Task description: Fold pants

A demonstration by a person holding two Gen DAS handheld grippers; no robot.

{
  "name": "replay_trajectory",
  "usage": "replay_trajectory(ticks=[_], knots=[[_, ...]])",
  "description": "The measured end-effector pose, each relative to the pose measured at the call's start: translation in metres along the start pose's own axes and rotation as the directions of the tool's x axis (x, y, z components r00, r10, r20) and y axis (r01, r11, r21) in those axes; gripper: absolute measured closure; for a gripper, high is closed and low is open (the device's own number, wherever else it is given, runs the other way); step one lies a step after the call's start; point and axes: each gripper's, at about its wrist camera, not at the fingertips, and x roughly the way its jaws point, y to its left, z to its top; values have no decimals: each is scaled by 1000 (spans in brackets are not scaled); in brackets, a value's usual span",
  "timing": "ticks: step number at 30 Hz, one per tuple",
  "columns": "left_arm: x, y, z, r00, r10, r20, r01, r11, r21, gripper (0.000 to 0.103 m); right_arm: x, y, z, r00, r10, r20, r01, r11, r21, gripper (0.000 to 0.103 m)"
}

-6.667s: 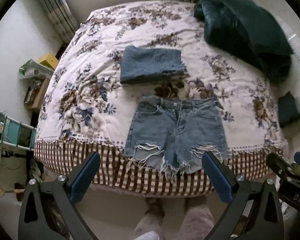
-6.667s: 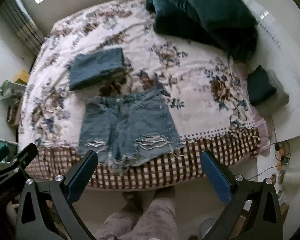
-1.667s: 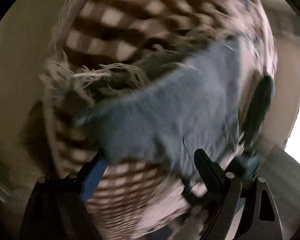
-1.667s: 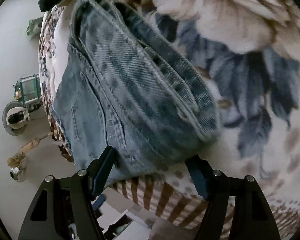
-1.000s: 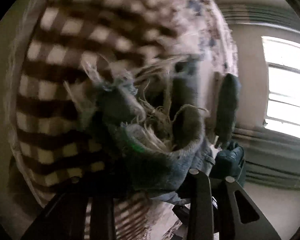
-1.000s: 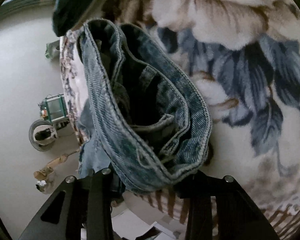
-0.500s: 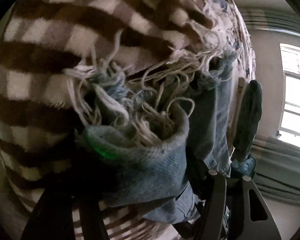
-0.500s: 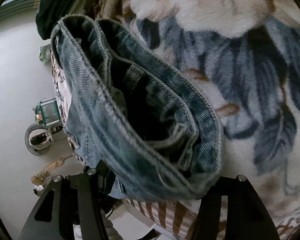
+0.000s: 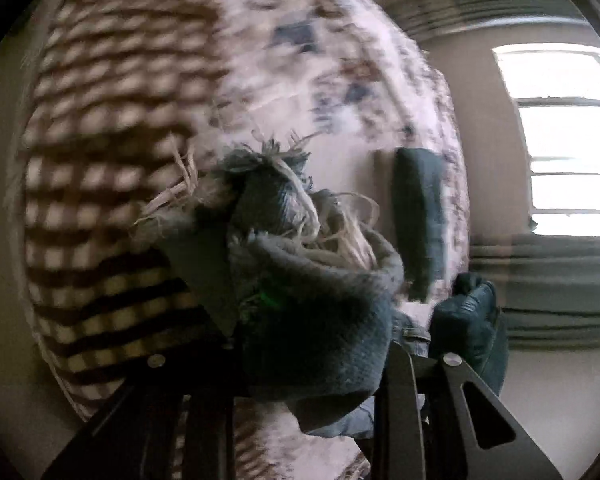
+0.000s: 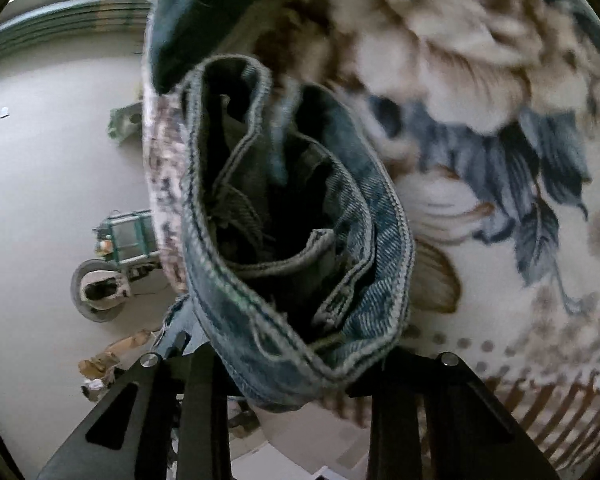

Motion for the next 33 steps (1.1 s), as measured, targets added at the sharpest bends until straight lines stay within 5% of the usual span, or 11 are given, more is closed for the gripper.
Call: replay_trajectory(ticks=[9, 15, 18, 23, 29, 33], knots=[[12, -160, 86, 982, -166, -90, 180, 967, 182, 79, -78, 108, 53, 982, 111, 154, -102, 992, -68, 75], [65, -300, 154, 943, -279, -181, 326, 884, 334, 79, -137, 184, 131, 915, 212, 343, -187, 977, -105, 75], [104, -337, 179, 933, -290, -210, 353, 848, 396, 79, -151, 212, 180, 866, 235, 441, -195, 972, -134, 75], [204, -324, 203, 939, -212, -270, 316, 841, 439, 79, -123, 185, 247, 831, 224, 510, -221, 973, -67, 75], [297, -213, 192, 946, -17, -325, 147, 913, 381, 79, -30, 79, 276, 880, 101, 465, -182, 974, 132, 75], [297, -193, 182, 941, -29, -336, 171, 900, 402, 79, -7, 46, 272, 869, 119, 481, -231, 956, 180, 75]])
